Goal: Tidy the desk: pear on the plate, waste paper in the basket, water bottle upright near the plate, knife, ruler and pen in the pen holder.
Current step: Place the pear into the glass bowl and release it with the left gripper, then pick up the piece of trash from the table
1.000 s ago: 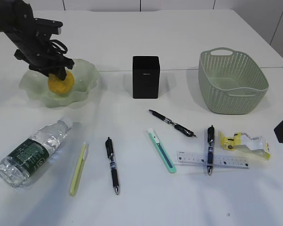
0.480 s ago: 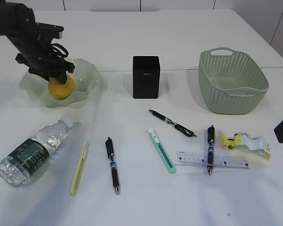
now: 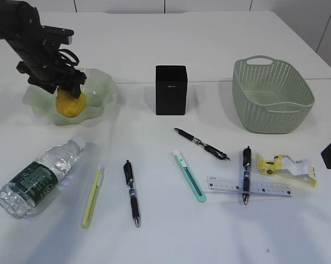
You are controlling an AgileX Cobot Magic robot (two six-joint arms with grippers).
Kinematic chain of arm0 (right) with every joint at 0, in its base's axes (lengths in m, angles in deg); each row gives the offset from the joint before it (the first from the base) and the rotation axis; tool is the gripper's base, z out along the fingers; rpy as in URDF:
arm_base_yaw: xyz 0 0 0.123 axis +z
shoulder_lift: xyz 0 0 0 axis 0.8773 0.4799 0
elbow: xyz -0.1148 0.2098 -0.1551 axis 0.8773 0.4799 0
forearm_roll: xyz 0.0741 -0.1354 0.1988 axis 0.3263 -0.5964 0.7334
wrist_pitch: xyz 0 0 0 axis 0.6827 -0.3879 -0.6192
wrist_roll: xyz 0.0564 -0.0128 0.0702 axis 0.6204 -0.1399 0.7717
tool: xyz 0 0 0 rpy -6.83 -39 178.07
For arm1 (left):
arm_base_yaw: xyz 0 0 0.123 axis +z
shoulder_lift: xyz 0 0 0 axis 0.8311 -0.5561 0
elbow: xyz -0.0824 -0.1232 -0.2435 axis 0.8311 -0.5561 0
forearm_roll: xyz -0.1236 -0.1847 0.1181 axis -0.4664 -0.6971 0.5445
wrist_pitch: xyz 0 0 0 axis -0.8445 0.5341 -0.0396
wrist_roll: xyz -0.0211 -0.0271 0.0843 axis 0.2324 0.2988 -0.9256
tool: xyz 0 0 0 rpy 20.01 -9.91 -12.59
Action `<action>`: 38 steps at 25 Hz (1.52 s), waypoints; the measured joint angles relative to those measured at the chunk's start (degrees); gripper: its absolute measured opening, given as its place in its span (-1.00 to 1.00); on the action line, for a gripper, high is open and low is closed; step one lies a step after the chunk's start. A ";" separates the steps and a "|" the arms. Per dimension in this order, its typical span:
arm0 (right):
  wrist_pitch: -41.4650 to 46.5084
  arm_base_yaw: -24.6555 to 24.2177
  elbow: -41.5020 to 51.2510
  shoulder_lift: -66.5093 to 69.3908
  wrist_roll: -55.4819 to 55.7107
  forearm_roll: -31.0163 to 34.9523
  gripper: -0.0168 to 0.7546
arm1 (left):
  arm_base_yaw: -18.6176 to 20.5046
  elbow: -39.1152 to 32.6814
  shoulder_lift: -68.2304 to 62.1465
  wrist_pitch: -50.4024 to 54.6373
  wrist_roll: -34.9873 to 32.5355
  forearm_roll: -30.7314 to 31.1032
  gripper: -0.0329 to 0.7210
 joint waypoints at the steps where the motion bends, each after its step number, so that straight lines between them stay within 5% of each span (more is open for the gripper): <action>1: 0.00 0.00 0.00 0.00 0.00 0.00 0.44 | 0.00 0.00 0.42 0.11 0.00 0.00 0.41; 27: 0.87 0.00 0.00 0.00 0.00 0.00 0.44 | 1.27 -0.72 21.43 21.26 0.00 2.18 0.33; 38: 2.73 0.00 0.00 0.00 0.00 0.00 0.44 | 12.30 -26.66 38.44 15.88 0.00 0.21 0.33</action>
